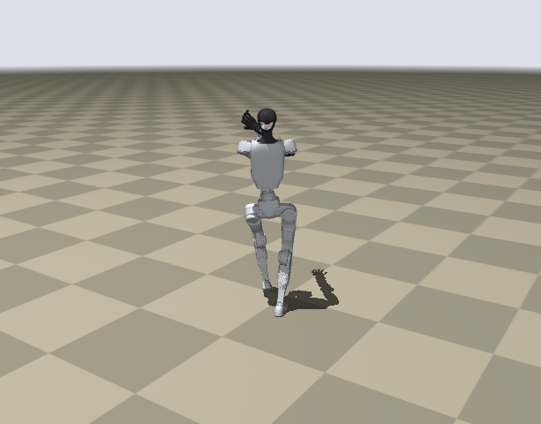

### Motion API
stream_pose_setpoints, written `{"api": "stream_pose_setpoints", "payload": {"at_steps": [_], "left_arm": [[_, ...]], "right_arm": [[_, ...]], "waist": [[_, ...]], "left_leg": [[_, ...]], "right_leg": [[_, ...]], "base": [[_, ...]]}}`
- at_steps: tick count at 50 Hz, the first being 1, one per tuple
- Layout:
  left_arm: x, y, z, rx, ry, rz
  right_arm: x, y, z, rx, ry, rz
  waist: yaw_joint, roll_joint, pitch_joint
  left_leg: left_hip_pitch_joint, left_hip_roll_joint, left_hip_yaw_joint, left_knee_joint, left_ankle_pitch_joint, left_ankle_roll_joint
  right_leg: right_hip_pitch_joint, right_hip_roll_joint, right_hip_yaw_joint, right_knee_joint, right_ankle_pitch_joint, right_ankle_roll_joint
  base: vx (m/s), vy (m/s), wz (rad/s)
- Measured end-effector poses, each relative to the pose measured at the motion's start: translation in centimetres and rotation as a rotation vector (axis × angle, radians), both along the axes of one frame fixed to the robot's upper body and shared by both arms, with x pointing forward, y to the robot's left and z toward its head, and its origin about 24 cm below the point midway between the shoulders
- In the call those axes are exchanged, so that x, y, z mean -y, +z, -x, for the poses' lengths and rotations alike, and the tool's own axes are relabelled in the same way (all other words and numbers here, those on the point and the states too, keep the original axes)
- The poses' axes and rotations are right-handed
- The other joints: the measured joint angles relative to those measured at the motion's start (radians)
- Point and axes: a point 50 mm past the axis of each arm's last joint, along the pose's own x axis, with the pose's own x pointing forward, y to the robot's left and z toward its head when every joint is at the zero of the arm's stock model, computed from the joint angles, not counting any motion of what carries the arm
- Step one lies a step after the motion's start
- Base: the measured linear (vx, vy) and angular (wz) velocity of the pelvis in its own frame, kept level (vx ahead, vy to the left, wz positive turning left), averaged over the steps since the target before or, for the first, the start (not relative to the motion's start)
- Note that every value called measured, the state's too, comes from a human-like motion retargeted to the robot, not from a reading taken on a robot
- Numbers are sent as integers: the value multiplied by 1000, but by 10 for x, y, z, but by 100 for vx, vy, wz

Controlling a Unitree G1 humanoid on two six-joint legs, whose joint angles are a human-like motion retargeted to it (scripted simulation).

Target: Dance

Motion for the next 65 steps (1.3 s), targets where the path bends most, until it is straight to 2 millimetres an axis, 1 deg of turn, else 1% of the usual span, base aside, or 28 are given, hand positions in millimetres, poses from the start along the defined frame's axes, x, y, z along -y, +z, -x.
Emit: {"api": "stream_pose_setpoints", "payload": {"at_steps": [3,10,16,23,31,37,43,52,55,65], "left_arm": [[2,0,0,-5,-6,-4],[4,0,-1,-7,-12,-13],[7,-1,-1,-11,-22,-24],[11,-2,-1,-18,-29,-33],[15,-4,-1,-22,-50,-58],[20,-5,-2,-45,-90,-74],[26,-7,-3,-59,-101,-98],[26,-8,-4,-73,-116,-92],[26,-8,-5,-82,-115,-90],[26,-8,-5,-87,-116,-90]], "right_arm": [[-7,16,-7,58,-12,6],[-24,49,-17,159,-37,-12],[-28,74,-22,238,-70,-1],[-33,100,-25,321,-89,6],[-44,127,-25,406,-94,-11],[-45,145,-25,457,-100,17],[-51,163,-23,517,-89,25],[-61,185,-19,583,-94,-4],[-62,190,-17,609,-96,2],[-53,198,-17,636,-123,19]], "waist": [[0,-2,3],[2,-9,3],[-2,-9,5],[-5,-13,2],[0,-20,-16],[-4,-23,-28],[-9,-24,-35],[-19,-30,-31],[-18,-32,-29],[-15,-37,-13]], "left_leg": [[-5,1,5,7,9,12],[-20,10,8,16,17,14],[-32,13,10,35,22,41],[-39,9,9,40,19,71],[-53,26,22,31,3,75],[-68,32,27,40,1,79],[-74,39,31,42,3,70],[-78,58,57,56,17,79],[-75,69,72,54,25,84],[-55,58,80,35,35,91]], "right_leg": [[1,-4,-2,-9,17,7],[-9,1,17,-13,31,5],[-9,-1,15,-18,52,19],[-9,0,24,-32,65,20],[-26,5,45,-42,72,12],[-38,6,46,-40,77,13],[-42,10,53,-36,74,12],[-37,3,43,-36,91,22],[-34,2,43,-39,98,23],[-9,-8,31,-55,108,36]], "base": [[-6,-2,-9],[-6,-3,-19],[-4,-2,-3],[-2,-1,-2],[-10,-1,-21],[-7,2,-7],[0,0,0],[0,0,0],[0,0,0],[0,0,0]]}}
